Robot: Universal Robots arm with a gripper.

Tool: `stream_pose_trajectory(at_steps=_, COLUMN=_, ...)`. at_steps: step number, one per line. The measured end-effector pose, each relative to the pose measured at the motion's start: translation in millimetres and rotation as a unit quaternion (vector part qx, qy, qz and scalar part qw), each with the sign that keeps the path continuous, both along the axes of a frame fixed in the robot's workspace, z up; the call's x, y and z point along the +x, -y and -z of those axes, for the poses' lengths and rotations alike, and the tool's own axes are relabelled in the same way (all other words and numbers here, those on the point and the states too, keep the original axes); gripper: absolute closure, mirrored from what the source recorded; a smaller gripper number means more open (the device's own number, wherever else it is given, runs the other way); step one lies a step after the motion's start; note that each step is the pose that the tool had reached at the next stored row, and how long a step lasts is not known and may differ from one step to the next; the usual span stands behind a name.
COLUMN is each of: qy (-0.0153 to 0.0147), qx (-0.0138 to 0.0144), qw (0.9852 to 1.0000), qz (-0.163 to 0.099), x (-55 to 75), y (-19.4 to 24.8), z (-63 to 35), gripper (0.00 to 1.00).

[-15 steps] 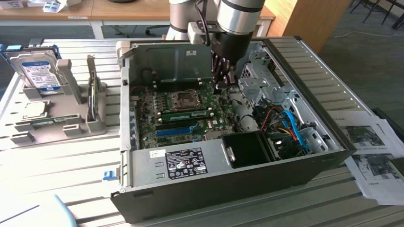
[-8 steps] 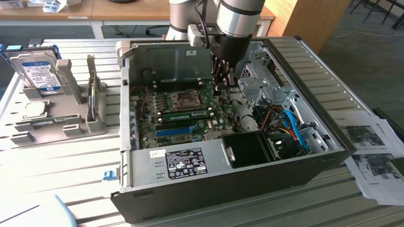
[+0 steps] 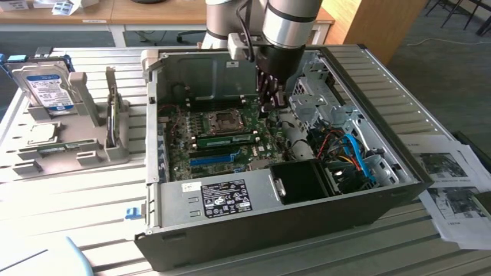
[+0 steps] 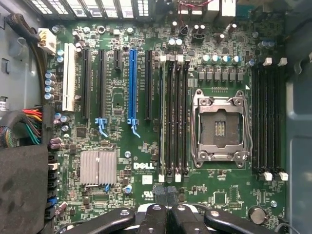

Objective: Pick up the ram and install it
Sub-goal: 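Press down the ram until it locks into place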

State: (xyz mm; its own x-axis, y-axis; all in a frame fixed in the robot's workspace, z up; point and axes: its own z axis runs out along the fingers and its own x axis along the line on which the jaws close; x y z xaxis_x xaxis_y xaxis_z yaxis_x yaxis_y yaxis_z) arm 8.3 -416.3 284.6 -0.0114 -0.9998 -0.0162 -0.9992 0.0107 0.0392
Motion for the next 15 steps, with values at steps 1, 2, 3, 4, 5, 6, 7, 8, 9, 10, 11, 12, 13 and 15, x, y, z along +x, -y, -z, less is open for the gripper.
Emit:
stream_pose_trajectory(at_steps=1, qy=0.0, qx=0.0, qw=1.0, qz=0.0, x=0.0, y=0.0, z=0.6, gripper=0.91)
stream_pose_trajectory(at_steps=2, qy=0.0, qx=0.0, qw=1.0, qz=0.0, x=0.0, y=0.0, z=1.2, gripper=0.91)
stream_pose_trajectory(at_steps=3, qy=0.0, qx=0.0, qw=1.0, qz=0.0, x=0.0, y=0.0, z=1.7, gripper=0.91)
stream_pose_trajectory(at_steps=4, qy=0.0, qx=0.0, qw=1.0, qz=0.0, x=0.0, y=0.0, z=2.1, gripper=0.91)
stream_pose_trajectory(at_steps=5, qy=0.0, qx=0.0, qw=1.0, qz=0.0, x=0.0, y=0.0, z=2.6, gripper=0.91)
stream_pose_trajectory(at_steps=6, qy=0.0, qx=0.0, qw=1.0, qz=0.0, x=0.0, y=0.0, z=3.1, gripper=0.91)
stream_pose_trajectory(at_steps=7, qy=0.0, qx=0.0, qw=1.0, qz=0.0, x=0.0, y=0.0, z=3.6, gripper=0.91)
stream_pose_trajectory(at_steps=8, qy=0.0, qx=0.0, qw=1.0, qz=0.0, x=0.0, y=0.0, z=4.1, gripper=0.91)
stream_pose_trajectory(at_steps=9, qy=0.0, qx=0.0, qw=1.0, qz=0.0, x=0.0, y=0.0, z=4.7, gripper=0.91)
stream_pose_trajectory(at_steps=10, qy=0.0, qx=0.0001, qw=1.0, qz=0.0, x=0.0, y=0.0, z=5.5, gripper=0.91)
stream_pose_trajectory(at_steps=11, qy=0.0, qx=0.0, qw=1.0, qz=0.0, x=0.0, y=0.0, z=6.2, gripper=0.91)
stream_pose_trajectory(at_steps=12, qy=0.0, qx=0.0, qw=1.0, qz=0.0, x=0.0, y=0.0, z=7.0, gripper=0.91)
stream_pose_trajectory(at_steps=13, qy=0.0, qx=0.0001, qw=1.0, qz=0.0, x=0.0, y=0.0, z=8.0, gripper=0.91)
stream_pose_trajectory(at_steps=15, qy=0.0, qx=0.0001, qw=1.0, qz=0.0, x=0.0, y=0.0, z=9.6, gripper=0.91)
